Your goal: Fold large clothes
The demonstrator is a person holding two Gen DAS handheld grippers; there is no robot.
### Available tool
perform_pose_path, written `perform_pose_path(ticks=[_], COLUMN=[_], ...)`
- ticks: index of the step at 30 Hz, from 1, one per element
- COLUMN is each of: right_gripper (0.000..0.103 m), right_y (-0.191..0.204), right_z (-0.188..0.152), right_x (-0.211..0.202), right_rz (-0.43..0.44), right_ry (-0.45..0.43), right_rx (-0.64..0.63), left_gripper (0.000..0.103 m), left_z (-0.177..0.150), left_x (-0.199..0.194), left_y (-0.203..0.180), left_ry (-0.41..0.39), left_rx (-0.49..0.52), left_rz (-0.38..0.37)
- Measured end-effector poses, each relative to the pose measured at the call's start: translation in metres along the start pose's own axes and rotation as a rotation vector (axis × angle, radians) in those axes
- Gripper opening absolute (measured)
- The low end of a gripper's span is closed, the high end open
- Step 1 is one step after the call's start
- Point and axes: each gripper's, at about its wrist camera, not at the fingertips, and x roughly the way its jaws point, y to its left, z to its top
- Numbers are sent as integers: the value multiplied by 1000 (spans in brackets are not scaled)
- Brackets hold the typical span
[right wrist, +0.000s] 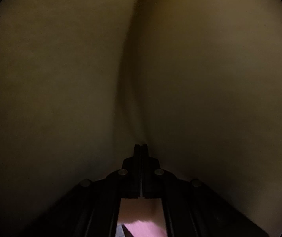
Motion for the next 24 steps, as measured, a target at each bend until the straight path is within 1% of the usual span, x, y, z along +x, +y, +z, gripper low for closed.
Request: perform_pose_path(ticks=[3,5,7,9,12,13,14,15,17,18,20,23,24], right_gripper=[0,0,0,0,0,0,0,0,0,0,0,0,0], right_y=[-8,-10,-13,-17,-20,-21,-21,-22,-30,-33,-35,-33,-31], right_z=[0,0,2,8,21,25,32,37,48,52,62,76,80], right_x=[-12,-23,-36,-54,-86,-96,-110,-118,-131,-134,-137,-137,-140], right_rz=[12,-4,-11,-17,-45,-59,-98,-123,-122,-118,-149,-168,-186], right_ry=[37,34,18,-12,-86,-113,-154,-177,-205,-210,-223,-245,-265], right_rx=[17,4,3,-3,-20,-24,-37,-49,-40,-37,-51,-79,-94], left_gripper=[13,13,13,13,13,13,13,13,13,13,13,13,13], left_z=[-8,-8,-10,-10,-9,-12,-15,-19,-26,-30,-38,-50,-54], left_x=[4,6,6,8,12,15,18,21,27,31,43,58,67], left_y=[-13,-18,-19,-20,-21,-22,-24,-26,-27,-25,-25,-23,-22], left_ry=[15,25,36,46,76,90,102,111,134,148,170,201,232], left_rx=[34,28,43,77,98,107,124,143,166,171,183,224,234], left_rz=[-2,-19,-7,25,37,40,49,60,73,76,85,90,90])
